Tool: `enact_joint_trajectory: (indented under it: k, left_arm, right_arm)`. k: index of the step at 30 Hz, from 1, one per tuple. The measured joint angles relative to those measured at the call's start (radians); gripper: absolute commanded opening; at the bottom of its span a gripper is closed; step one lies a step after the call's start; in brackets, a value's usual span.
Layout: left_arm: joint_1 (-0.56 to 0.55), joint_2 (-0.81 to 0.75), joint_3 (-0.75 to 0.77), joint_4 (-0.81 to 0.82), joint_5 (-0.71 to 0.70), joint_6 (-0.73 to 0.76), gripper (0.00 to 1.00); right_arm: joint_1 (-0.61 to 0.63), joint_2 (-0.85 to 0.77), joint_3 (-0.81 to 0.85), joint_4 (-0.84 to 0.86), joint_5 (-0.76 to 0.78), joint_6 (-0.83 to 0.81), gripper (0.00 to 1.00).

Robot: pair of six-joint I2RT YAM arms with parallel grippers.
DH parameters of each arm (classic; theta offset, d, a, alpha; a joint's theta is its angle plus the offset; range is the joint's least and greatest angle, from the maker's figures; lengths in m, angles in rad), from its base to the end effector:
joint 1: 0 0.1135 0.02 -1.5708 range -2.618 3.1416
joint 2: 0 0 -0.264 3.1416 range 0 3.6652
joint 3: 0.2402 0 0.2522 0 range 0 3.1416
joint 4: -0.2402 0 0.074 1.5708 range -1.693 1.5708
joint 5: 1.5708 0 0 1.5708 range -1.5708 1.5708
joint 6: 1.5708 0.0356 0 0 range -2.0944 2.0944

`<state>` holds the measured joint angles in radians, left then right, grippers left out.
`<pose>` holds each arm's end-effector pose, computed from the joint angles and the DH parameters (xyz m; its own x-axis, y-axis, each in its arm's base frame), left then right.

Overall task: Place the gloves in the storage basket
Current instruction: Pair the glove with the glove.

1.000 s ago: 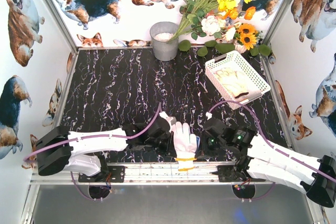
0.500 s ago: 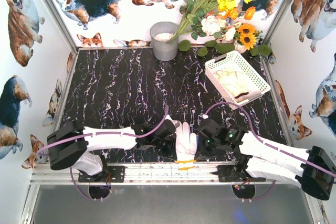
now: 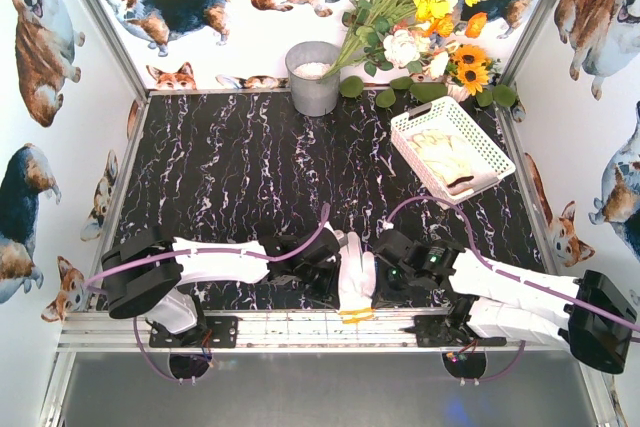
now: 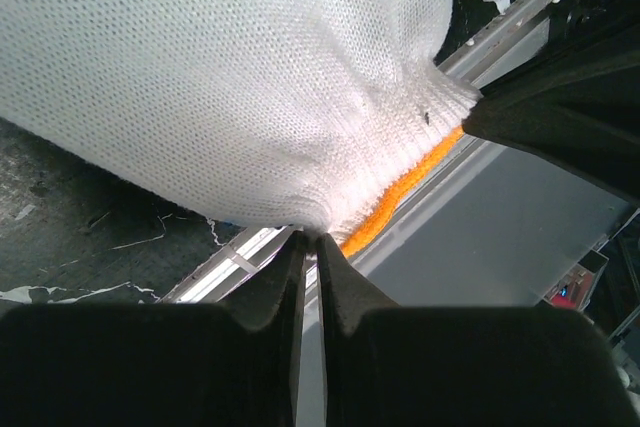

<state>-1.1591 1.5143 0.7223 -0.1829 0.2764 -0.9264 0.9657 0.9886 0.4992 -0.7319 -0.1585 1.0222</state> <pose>0.1034 -0.2611 0.1553 -0.9528 0.2601 -0.1566 0.3017 0.7533 -0.5844 0.0845 0.1320 0.1693 -0.9979 0.0384 -0.0520 0.0165 0.9291 0.3695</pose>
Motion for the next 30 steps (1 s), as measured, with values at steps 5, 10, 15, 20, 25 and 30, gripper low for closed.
enact_joint_trajectory:
  k: [5, 10, 15, 20, 25, 30]
  left_arm:
    - [0.000, 0.000, 0.000, -0.003, 0.007, 0.007, 0.15]
    - [0.000, -0.027, -0.001, -0.034, -0.001, 0.011, 0.31]
    - [0.000, -0.129, -0.002, -0.092, -0.062, 0.026, 0.38]
    - [0.000, -0.221, 0.000, -0.101, -0.125, 0.060, 0.35]
    - [0.006, -0.185, 0.039, -0.102, -0.164, 0.093, 0.28]
    - [0.030, -0.116, 0.088, -0.071, -0.181, 0.127, 0.22]
  right_arm:
    - [0.010, 0.000, 0.000, -0.011, -0.001, 0.000, 0.00]
    - [0.013, 0.000, 0.000, -0.039, -0.002, 0.000, 0.00]
    - [0.015, 0.000, 0.000, -0.040, -0.005, 0.002, 0.17]
    - [0.016, -0.021, 0.016, -0.084, 0.007, -0.009, 0.34]
    - [0.016, -0.075, 0.066, -0.121, 0.037, -0.020, 0.39]
    - [0.016, -0.137, 0.055, -0.108, 0.044, 0.013, 0.37]
